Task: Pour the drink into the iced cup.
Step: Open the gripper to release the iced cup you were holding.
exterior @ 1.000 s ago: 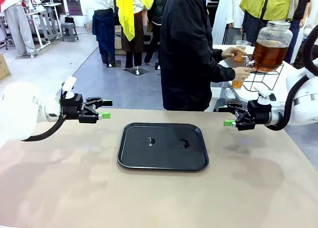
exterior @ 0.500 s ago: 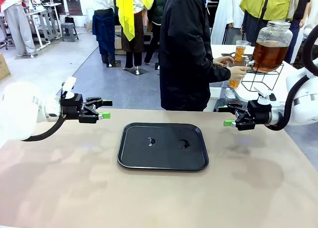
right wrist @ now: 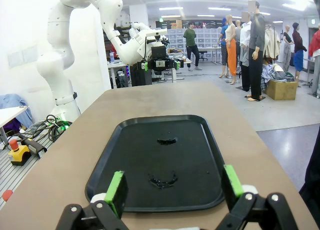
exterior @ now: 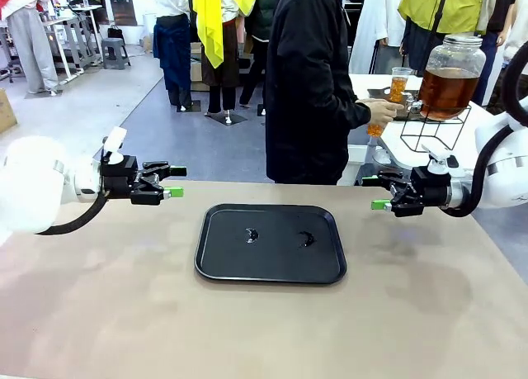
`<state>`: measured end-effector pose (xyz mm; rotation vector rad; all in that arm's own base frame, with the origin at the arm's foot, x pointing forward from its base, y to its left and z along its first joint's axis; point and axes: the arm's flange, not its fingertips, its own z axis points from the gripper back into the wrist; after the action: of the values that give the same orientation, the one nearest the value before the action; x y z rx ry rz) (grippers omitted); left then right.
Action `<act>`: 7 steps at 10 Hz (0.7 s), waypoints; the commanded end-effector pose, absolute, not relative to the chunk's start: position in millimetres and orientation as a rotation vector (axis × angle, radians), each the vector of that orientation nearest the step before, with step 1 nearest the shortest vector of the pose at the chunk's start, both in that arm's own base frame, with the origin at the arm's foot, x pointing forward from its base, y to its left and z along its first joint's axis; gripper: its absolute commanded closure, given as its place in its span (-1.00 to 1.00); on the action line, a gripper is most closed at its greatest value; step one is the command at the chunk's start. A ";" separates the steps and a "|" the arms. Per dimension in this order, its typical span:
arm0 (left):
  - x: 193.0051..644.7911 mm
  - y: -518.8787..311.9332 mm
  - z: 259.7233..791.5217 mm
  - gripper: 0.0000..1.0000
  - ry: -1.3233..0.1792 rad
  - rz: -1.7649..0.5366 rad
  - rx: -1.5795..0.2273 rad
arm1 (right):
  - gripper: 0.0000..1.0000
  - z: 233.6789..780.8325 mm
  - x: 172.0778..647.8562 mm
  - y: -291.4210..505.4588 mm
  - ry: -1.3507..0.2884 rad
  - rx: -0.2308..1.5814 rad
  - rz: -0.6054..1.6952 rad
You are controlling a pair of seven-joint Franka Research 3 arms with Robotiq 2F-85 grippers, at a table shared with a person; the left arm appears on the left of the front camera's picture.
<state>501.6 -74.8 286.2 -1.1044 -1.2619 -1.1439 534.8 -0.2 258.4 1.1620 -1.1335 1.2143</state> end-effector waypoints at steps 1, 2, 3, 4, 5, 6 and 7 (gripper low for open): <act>501.0 -75.0 287.4 -1.00 -1.262 -1.146 -1.100 | -1.00 260.5 535.0 0.7 -1.131 1.168 1.225; 501.0 -75.0 287.4 -1.00 -1.262 -1.146 -1.100 | -1.00 260.5 535.0 0.7 -1.131 1.168 1.225; 501.0 -75.0 287.4 -1.00 -1.262 -1.146 -1.100 | -1.00 260.5 535.0 0.7 -1.131 1.168 1.225; 501.0 -75.0 287.4 -1.00 -1.262 -1.146 -1.100 | -1.00 260.5 535.0 0.7 -1.131 1.168 1.225; 501.0 -75.0 287.4 -1.00 -1.262 -1.146 -1.100 | -1.00 260.5 535.0 0.7 -1.131 1.168 1.225; 501.0 -75.0 287.4 -1.00 -1.262 -1.146 -1.100 | -1.00 260.5 535.0 0.7 -1.131 1.168 1.225; 501.0 -75.0 287.4 -1.00 -1.262 -1.146 -1.100 | -1.00 260.5 535.0 0.7 -1.131 1.168 1.225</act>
<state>501.6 -74.8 286.2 -1.1044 -1.2619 -1.1439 534.8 -0.2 258.4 1.1620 -1.1335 1.2143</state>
